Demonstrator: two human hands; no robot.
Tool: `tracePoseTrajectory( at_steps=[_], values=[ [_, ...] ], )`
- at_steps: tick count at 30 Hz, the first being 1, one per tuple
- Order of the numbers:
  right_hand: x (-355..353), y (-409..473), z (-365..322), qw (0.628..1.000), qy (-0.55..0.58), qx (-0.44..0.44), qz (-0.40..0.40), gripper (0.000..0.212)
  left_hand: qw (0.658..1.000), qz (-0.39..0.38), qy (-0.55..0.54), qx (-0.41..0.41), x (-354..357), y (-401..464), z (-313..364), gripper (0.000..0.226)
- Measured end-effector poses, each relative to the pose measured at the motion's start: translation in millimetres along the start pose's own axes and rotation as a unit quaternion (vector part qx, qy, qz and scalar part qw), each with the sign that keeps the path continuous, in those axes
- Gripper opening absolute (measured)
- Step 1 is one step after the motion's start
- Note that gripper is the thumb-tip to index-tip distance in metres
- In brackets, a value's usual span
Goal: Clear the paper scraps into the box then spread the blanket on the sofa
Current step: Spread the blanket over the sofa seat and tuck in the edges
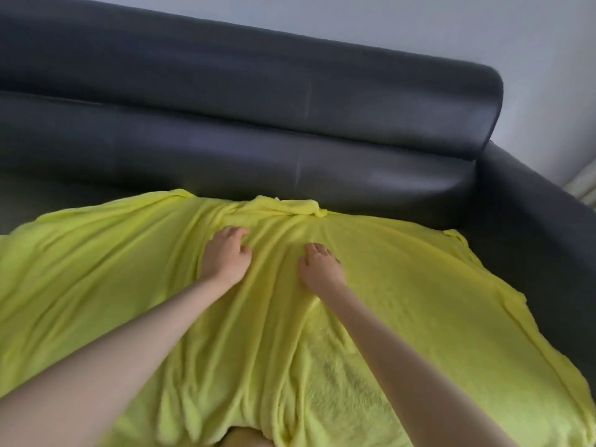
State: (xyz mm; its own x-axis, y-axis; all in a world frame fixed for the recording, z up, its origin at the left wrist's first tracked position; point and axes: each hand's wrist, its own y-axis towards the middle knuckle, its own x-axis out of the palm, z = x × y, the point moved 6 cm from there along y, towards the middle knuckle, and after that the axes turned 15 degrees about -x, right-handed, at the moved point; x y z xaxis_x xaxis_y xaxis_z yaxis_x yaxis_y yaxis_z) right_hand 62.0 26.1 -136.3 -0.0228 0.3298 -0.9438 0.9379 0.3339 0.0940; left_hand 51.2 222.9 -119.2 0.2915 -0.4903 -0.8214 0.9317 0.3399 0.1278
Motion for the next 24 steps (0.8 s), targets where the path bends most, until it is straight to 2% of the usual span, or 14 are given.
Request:
tracePoseTrajectory(
  at_steps=[7, 10, 15, 19, 21, 22, 24],
  values=[
    [20.4, 18.8, -79.5, 0.993, -0.061, -0.091, 0.054, 0.045, 0.994, 0.058, 0.075, -0.057, -49.9, 17.3, -81.1, 0.039],
    [24.1, 28.0, -122.5, 0.989, -0.047, -0.126, 0.062, 0.045, 0.990, 0.076, 0.086, -0.078, -71.7, 19.8, -107.4, 0.040],
    [49.0, 42.1, -202.6, 0.982, 0.010, -0.189, 0.024, 0.040, 0.983, 0.106, 0.111, -0.105, -113.2, 28.4, -163.4, 0.039],
    [83.3, 48.0, -238.7, 0.987, 0.043, -0.151, -0.035, 0.045, 0.977, 0.081, 0.110, -0.165, -140.7, 41.8, -219.3, 0.040],
    [97.1, 46.4, -244.9, 0.992, -0.015, -0.123, -0.026, 0.049, 0.970, 0.031, 0.125, -0.204, -145.8, 49.5, -253.1, 0.050],
    [101.9, 44.5, -247.7, 0.992, -0.053, -0.110, -0.013, 0.053, 0.968, 0.005, 0.128, -0.218, -147.6, 52.8, -270.6, 0.063],
    [107.2, 41.1, -261.2, 0.990, -0.102, -0.099, 0.019, 0.074, 0.965, -0.044, 0.123, -0.228, -154.3, 60.5, -303.0, 0.097]
  ],
)
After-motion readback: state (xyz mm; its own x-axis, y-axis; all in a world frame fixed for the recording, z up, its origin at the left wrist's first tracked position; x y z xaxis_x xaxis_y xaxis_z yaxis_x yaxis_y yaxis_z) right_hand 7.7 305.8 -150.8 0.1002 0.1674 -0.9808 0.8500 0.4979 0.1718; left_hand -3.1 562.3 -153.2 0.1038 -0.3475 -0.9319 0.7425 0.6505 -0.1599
